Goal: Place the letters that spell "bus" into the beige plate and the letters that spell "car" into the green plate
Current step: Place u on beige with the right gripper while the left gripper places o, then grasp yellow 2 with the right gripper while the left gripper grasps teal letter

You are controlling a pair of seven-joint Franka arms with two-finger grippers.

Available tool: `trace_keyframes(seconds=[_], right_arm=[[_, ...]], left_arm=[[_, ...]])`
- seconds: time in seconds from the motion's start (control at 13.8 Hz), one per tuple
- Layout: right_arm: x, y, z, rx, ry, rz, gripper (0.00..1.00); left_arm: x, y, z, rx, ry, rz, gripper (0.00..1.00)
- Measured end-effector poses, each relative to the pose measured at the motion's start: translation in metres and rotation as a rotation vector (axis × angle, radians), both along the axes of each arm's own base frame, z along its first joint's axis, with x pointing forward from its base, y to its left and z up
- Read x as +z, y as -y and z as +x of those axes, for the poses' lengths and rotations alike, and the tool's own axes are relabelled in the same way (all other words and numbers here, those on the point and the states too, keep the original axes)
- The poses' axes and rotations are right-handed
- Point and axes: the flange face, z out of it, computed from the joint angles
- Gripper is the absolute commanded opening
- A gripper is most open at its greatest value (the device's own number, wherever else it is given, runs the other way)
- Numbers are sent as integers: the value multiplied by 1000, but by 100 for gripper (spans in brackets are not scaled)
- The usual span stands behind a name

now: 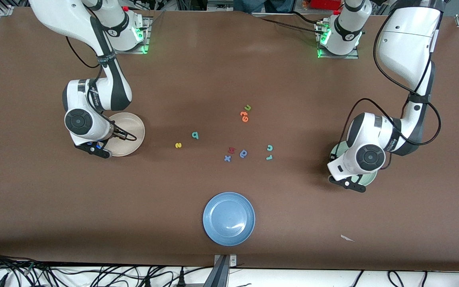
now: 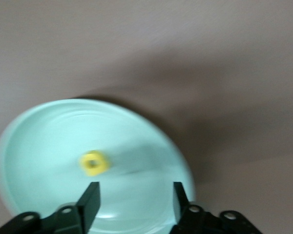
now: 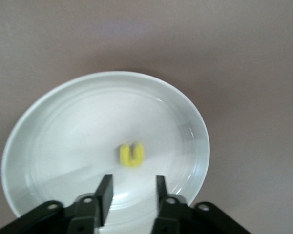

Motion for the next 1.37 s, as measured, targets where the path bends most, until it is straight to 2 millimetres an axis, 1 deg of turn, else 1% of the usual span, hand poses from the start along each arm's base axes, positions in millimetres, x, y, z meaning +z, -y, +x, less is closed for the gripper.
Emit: trace_keyframes(seconds=[0.07,0.14,0.22,0.29,0.36,0.43,0.58,0.65,0.72,0.87,1.01,1.08,1.16,1.23,1.3,1.37], right_arm=[[1,-2,0,4,3,2,99],[3,-7,1,11,11,6,99],[7,-15,4,17,26,15,99],[13,-27,8,10,47,34,99],[20,-45,12,-7,68,65,98],[27,-65,16,-29,89,98,98],[37,-105,19,-84,131,152,91],[38,-123,18,-127,161,161,89],[35,-142,17,-179,200,164,77],[16,-178,9,-257,267,162,71],[-11,-204,-1,-297,301,154,69],[-23,-210,-4,-306,309,149,69],[-32,-214,-7,-312,311,143,66],[-37,-216,-9,-315,309,138,55],[-39,-216,-9,-316,306,135,53],[-40,-215,-9,-317,305,133,48]], left_arm=[[4,14,1,61,12,-43,100],[7,35,1,119,30,-72,100],[10,60,-1,174,57,-92,100],[12,87,-5,217,82,-103,100],[10,114,-12,257,94,-100,100],[6,137,-20,299,94,-89,100],[-7,169,-34,371,89,-65,99],[-14,182,-39,402,89,-56,98],[-20,193,-43,427,89,-48,96],[-28,208,-46,469,90,-37,94],[-34,219,-48,496,99,-37,91],[-36,224,-49,502,105,-39,88],[-38,228,-49,506,109,-41,85],[-40,232,-49,510,111,-41,80],[-41,235,-49,511,112,-42,76],[-42,236,-49,512,112,-42,70]])
